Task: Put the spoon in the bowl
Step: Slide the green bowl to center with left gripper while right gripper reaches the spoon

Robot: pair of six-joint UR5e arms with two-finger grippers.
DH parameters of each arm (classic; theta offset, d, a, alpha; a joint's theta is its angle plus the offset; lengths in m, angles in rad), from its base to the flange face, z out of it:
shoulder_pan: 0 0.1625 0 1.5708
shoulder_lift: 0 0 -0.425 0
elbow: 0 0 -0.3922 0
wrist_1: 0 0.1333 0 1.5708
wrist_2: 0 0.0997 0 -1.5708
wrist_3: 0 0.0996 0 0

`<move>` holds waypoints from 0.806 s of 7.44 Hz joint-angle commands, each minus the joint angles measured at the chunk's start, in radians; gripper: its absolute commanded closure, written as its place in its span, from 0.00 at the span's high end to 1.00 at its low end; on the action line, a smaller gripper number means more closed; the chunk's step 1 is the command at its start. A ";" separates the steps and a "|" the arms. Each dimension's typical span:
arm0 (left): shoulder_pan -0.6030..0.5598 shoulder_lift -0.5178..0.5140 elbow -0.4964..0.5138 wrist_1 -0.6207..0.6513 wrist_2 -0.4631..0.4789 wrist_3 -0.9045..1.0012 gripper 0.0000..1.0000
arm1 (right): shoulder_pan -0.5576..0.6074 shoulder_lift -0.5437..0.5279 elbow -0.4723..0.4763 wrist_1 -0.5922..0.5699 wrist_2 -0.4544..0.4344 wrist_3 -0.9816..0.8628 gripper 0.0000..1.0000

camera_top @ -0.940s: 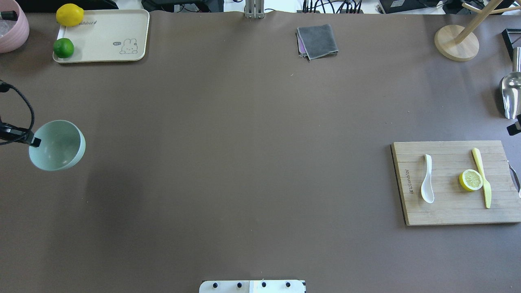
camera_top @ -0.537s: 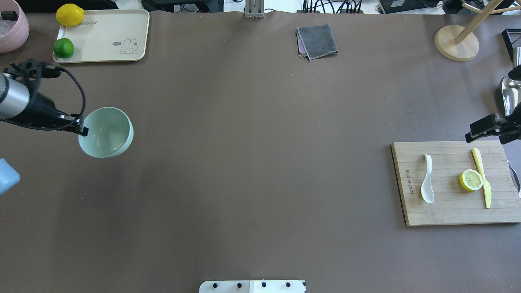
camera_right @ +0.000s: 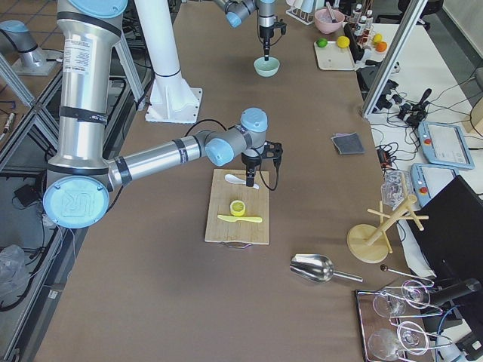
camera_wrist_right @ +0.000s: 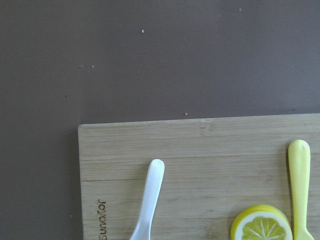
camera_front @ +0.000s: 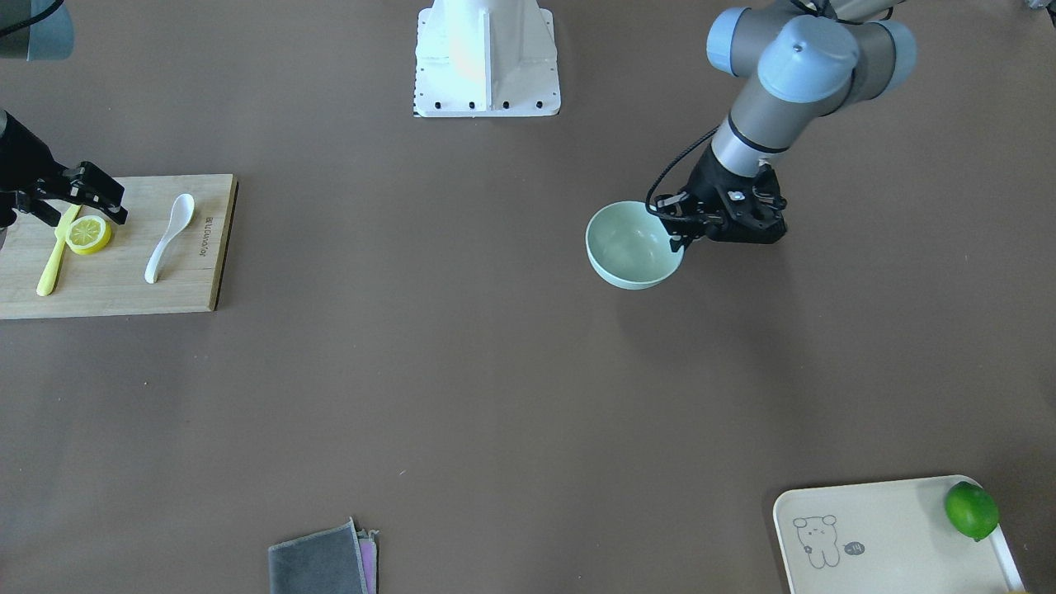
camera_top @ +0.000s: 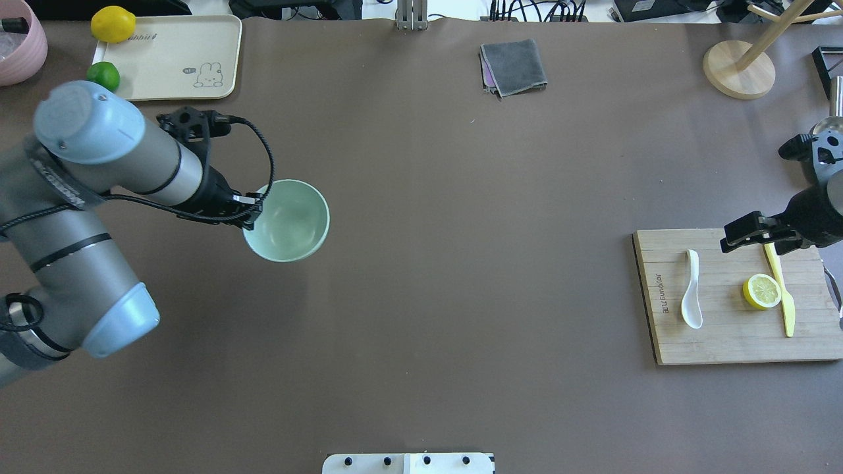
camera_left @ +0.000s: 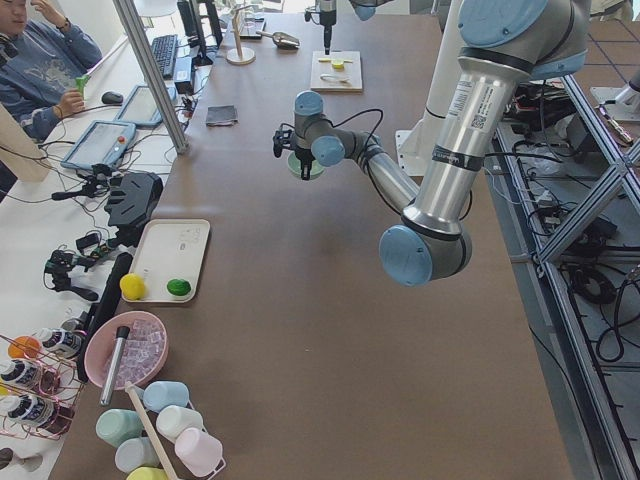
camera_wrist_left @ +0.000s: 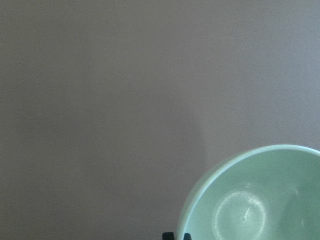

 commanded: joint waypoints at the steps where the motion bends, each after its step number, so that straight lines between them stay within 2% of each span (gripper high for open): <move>1: 0.139 -0.144 0.029 0.095 0.116 -0.118 0.00 | -0.087 0.013 -0.022 0.006 -0.072 0.169 0.93; 2: 0.160 -0.195 0.063 0.117 0.143 -0.152 0.00 | -0.098 0.038 -0.050 0.008 -0.074 0.177 0.93; 3: 0.208 -0.203 0.068 0.117 0.183 -0.172 0.00 | -0.110 0.040 -0.077 0.043 -0.074 0.185 0.93; 4: 0.239 -0.209 0.072 0.117 0.211 -0.175 0.00 | -0.115 0.040 -0.125 0.112 -0.071 0.200 0.93; 6: 0.263 -0.278 0.136 0.117 0.220 -0.215 0.00 | -0.131 0.067 -0.166 0.137 -0.071 0.225 0.93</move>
